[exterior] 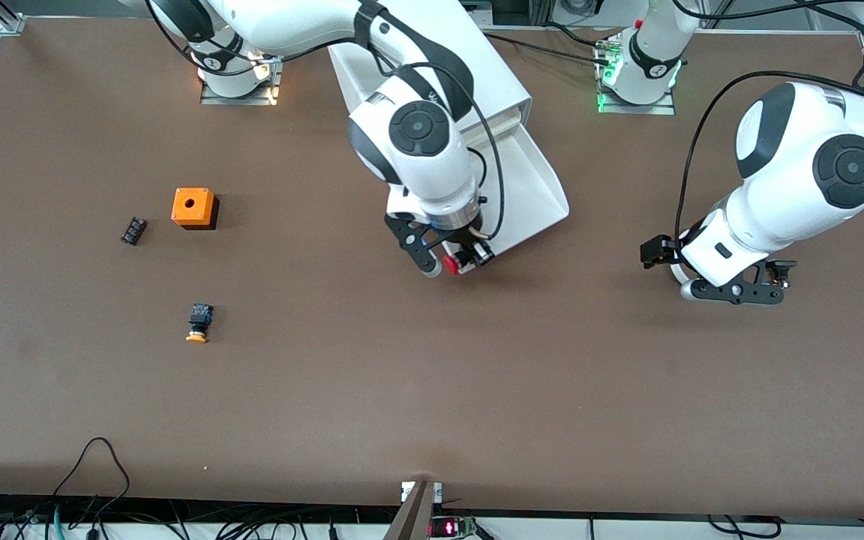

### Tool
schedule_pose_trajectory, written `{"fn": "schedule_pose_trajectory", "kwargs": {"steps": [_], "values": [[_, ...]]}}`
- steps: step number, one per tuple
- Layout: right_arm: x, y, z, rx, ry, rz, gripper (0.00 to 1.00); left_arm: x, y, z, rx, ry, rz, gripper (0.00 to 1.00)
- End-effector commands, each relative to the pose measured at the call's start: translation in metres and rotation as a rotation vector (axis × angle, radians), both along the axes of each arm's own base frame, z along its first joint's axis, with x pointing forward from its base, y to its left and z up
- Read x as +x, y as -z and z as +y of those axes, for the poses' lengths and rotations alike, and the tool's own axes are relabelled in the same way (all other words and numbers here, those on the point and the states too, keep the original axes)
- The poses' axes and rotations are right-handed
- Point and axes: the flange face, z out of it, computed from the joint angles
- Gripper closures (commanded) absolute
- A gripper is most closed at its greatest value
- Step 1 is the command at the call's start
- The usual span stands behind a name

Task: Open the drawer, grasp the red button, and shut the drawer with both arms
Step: 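Lift the red button out with the right gripper while the left gripper shifts, then push the drawer shut with the left gripper while the right gripper carries the button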

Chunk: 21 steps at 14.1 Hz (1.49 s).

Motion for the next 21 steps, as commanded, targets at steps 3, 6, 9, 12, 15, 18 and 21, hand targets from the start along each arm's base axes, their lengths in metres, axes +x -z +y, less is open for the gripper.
{"fn": "schedule_pose_trajectory", "kwargs": {"steps": [3, 6, 9, 12, 15, 18, 21], "values": [[0.036, -0.03, -0.071, -0.031, -0.308, 0.018, 1.0, -0.004, 0.031, -0.018, 0.042, -0.227, 0.028, 0.01], [0.073, -0.035, -0.141, -0.045, -0.484, 0.025, 1.0, -0.006, 0.068, -0.065, 0.04, -0.358, 0.027, 0.01], [0.1, -0.031, -0.206, -0.057, -0.649, 0.054, 1.0, -0.012, 0.103, -0.113, 0.021, -0.397, 0.014, 0.01], [0.122, -0.018, -0.267, -0.049, -0.777, 0.072, 1.0, -0.029, 0.125, -0.144, 0.024, -0.403, 0.022, 0.01], [0.137, 0.006, -0.316, -0.037, -0.832, 0.086, 1.0, -0.062, 0.145, -0.188, 0.053, -0.424, 0.049, 0.01], [0.148, 0.038, -0.355, -0.038, -0.873, 0.087, 1.0, -0.082, 0.153, -0.212, 0.072, -0.434, 0.062, 0.01], [0.15, 0.079, -0.391, -0.039, -0.888, 0.081, 1.0, -0.102, 0.158, -0.234, 0.086, -0.417, 0.07, 0.01]]}}
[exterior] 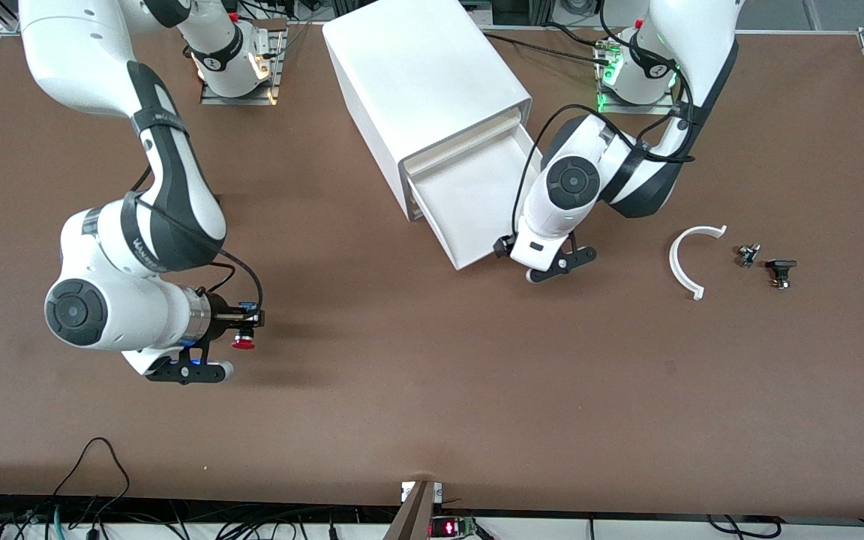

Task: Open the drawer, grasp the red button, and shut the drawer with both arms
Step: 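Push the drawer shut with the left gripper while the right gripper carries the button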

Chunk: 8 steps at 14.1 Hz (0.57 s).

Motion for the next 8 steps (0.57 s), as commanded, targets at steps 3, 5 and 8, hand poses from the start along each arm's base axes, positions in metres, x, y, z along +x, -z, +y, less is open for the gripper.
{"fn": "schedule_pose_trajectory", "kwargs": {"steps": [3, 5, 8], "values": [[-0.011, 0.055, -0.042, 0.001, -0.042, -0.011, 1.0, -0.034, -0.002, -0.032, 0.033, 0.01, -0.011, 0.01], [-0.018, 0.082, -0.054, -0.001, -0.027, -0.015, 1.0, -0.052, 0.001, -0.048, 0.025, 0.048, 0.007, 0.01], [-0.027, 0.108, -0.055, 0.0, -0.024, -0.032, 1.0, -0.073, 0.003, -0.066, 0.014, 0.083, 0.033, 0.01]]}}
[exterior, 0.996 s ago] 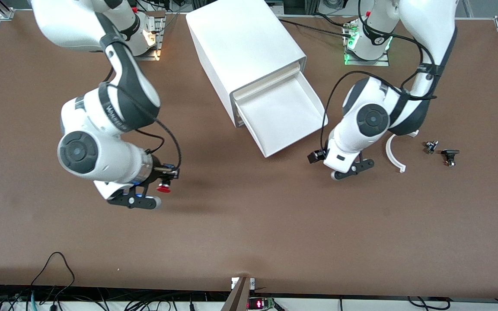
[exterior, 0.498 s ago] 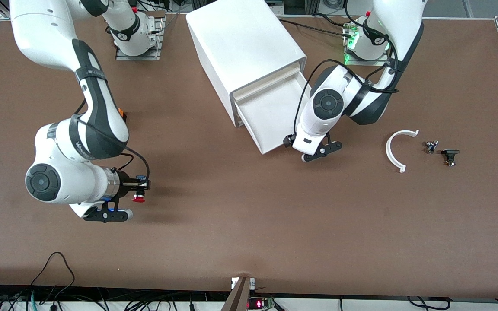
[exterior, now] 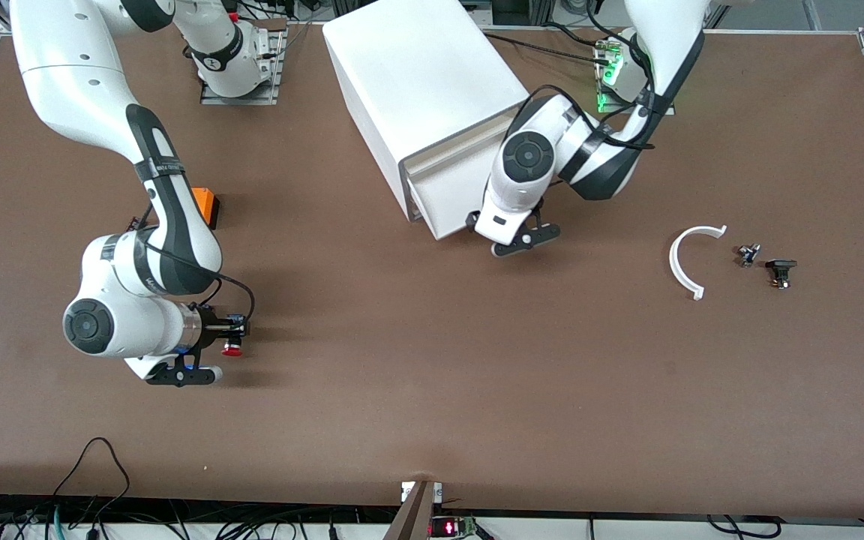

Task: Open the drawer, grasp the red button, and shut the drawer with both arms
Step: 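Push the drawer shut with the left gripper while the right gripper carries the button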

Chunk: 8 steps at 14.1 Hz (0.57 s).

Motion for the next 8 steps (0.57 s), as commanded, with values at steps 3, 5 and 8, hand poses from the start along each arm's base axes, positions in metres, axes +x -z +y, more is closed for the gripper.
{"fn": "schedule_pose_trajectory", "kwargs": {"steps": [3, 5, 8], "values": [[-0.028, 0.034, -0.004, 0.002, -0.004, -0.021, 1.0, -0.031, -0.007, -0.019, 0.007, 0.043, 0.007, 0.01], [-0.032, 0.042, -0.003, 0.001, -0.003, -0.009, 1.0, -0.039, -0.004, -0.02, 0.014, 0.054, 0.017, 0.01], [-0.035, 0.047, -0.002, 0.001, 0.008, 0.008, 1.0, -0.056, -0.006, -0.032, 0.012, 0.087, 0.04, 0.01]]}}
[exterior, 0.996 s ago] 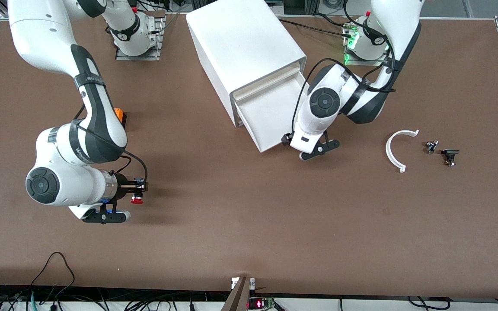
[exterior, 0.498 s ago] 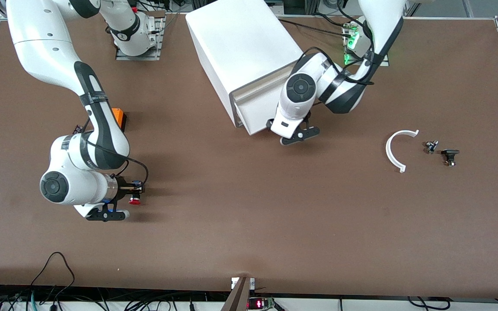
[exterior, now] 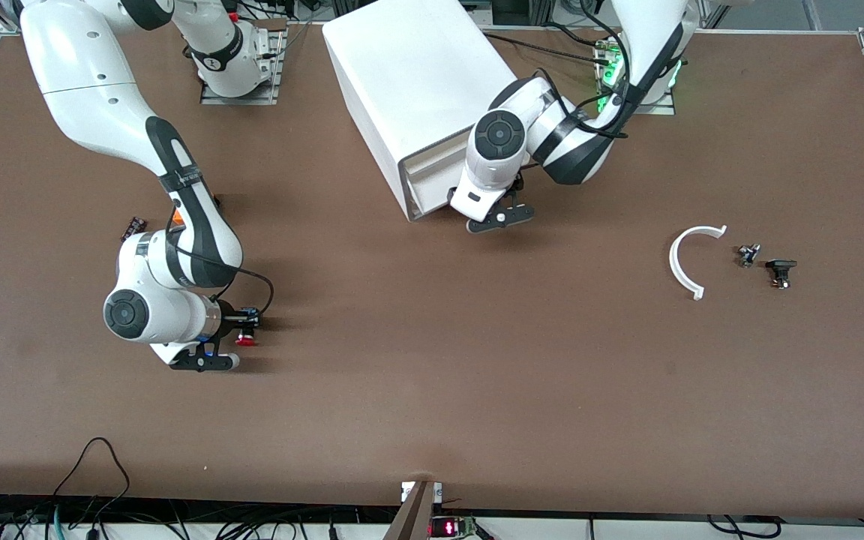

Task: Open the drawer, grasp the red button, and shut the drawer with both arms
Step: 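Push the drawer shut with the left gripper while the right gripper carries the button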

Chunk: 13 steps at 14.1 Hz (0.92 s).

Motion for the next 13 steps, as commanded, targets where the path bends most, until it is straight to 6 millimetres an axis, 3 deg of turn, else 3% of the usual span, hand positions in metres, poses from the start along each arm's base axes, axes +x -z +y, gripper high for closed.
{"fn": "schedule_pose_trajectory", "kwargs": {"steps": [1, 3, 4, 5, 7, 10, 13], "values": [[-0.008, -0.01, 0.0, 0.009, 0.003, -0.002, 1.0, -0.019, -0.01, -0.003, 0.019, 0.019, 0.009, 0.01], [-0.008, -0.008, 0.0, 0.009, 0.007, 0.001, 1.0, -0.025, -0.012, -0.008, -0.005, -0.002, 0.043, 0.01], [-0.008, -0.008, -0.001, 0.009, 0.008, 0.001, 0.92, -0.026, -0.013, -0.009, -0.006, -0.001, 0.044, 0.01], [-0.008, -0.009, -0.001, 0.01, 0.011, 0.0, 0.65, -0.028, -0.013, -0.01, -0.007, 0.002, 0.045, 0.01], [-0.006, -0.01, -0.004, 0.011, 0.016, -0.003, 0.0, -0.031, -0.013, -0.014, -0.011, 0.01, 0.046, 0.01], [0.001, -0.028, -0.003, 0.009, 0.003, -0.036, 0.0, -0.037, -0.013, -0.018, -0.01, 0.022, 0.05, 0.01], [0.006, -0.071, -0.024, -0.014, 0.026, -0.072, 0.0, -0.037, -0.014, -0.019, -0.012, 0.023, 0.049, 0.01]]}}
